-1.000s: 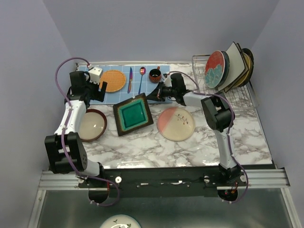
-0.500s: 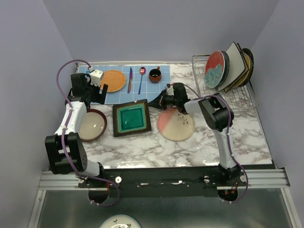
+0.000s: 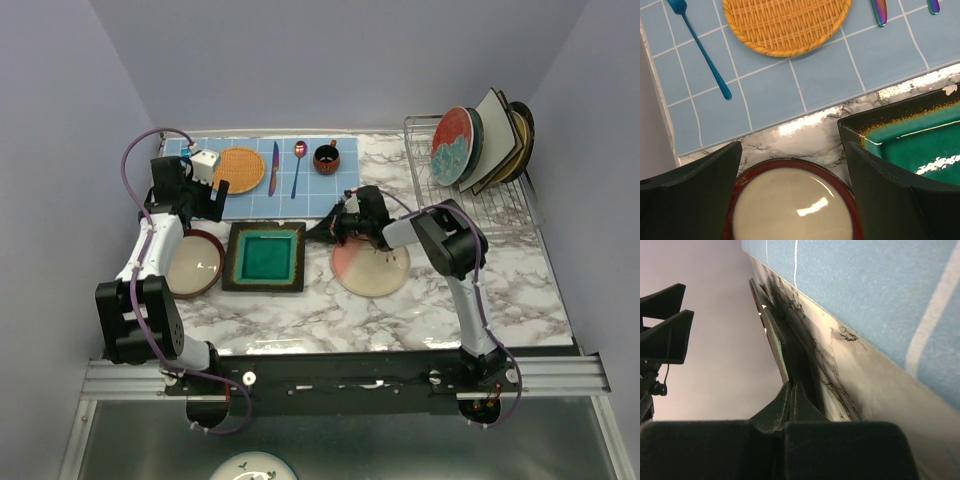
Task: Unload the plates from the dish rack
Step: Move the plate to the center of the board.
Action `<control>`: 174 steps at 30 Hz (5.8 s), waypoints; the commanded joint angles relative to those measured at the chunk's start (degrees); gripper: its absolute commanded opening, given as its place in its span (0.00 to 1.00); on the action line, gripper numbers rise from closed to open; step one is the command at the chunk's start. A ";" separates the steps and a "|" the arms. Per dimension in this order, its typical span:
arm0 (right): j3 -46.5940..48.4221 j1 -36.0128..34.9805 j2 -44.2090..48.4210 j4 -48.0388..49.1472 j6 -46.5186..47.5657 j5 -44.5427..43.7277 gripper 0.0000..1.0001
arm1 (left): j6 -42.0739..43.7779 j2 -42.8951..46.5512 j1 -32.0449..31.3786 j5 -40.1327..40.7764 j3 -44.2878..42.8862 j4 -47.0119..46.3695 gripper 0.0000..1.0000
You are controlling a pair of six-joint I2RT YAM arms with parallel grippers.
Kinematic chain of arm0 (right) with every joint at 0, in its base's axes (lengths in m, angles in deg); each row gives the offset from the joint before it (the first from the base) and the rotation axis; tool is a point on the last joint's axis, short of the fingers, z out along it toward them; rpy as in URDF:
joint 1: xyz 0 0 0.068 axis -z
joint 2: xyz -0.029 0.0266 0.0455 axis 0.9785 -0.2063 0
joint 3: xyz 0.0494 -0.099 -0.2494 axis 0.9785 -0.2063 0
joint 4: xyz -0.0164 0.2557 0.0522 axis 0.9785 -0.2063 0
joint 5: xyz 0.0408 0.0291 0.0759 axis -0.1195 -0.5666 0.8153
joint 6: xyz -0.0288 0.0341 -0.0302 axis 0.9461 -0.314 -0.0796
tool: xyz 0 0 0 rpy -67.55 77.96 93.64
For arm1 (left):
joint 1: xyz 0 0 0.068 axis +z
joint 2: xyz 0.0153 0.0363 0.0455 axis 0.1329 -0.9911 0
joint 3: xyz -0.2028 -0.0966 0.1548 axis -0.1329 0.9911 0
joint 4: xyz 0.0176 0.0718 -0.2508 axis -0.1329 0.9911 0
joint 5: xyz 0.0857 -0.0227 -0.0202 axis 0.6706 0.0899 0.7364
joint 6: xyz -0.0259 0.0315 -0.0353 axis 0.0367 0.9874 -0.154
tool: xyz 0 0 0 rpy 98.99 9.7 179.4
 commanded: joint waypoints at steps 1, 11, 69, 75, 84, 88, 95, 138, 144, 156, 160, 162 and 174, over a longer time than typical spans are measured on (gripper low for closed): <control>-0.30 -0.21 2.33 -2.14 2.28 -0.05 0.01 | 0.79 0.14 0.07 -1.67 0.27 -0.39 0.94; 1.37 -0.13 5.14 -13.92 11.08 -0.84 0.01 | 1.06 1.11 -0.10 -2.46 0.44 0.14 0.94; 24.31 3.74 4.96 -69.66 57.04 -14.99 0.33 | 6.06 -1.34 -7.74 -5.63 3.52 3.74 0.97; 25.44 3.74 7.34 -70.00 60.82 -15.52 0.33 | 7.12 -6.79 -11.00 -4.84 1.41 2.16 0.97; 32.83 3.83 7.16 -73.61 68.91 -18.24 0.33 | 10.55 -12.95 -15.57 -1.32 -3.34 2.25 0.97; 33.71 3.83 8.92 -74.57 72.33 -20.61 0.33 | 12.22 -13.65 -16.45 0.96 -3.08 2.42 0.97; 34.85 3.74 11.73 -77.82 79.63 -25.62 0.33 | 16.26 -14.53 -19.17 6.32 0.43 3.13 0.97; 33.09 4.44 22.46 -80.02 83.59 -32.13 0.32 | 16.52 3.04 -29.37 12.48 21.44 13.32 0.98; 33.27 4.79 22.72 -80.11 83.68 -35.20 0.32 | 16.26 3.92 -29.54 12.57 22.59 13.23 0.98; 34.50 5.94 22.28 -81.25 83.77 -35.56 0.31 | 17.84 6.47 -29.46 14.59 24.52 12.88 0.98; 34.24 6.02 22.19 -81.51 83.94 -35.38 0.31 | 18.28 7.35 -29.46 14.15 24.61 13.84 0.98; 34.06 5.94 22.19 -81.60 83.94 -35.29 0.31 | 17.85 8.49 -29.46 12.49 23.73 14.37 0.98; 30.46 6.73 24.39 -77.13 83.77 -40.12 0.31 | 11.96 9.73 -29.55 0.62 8.27 20.44 0.98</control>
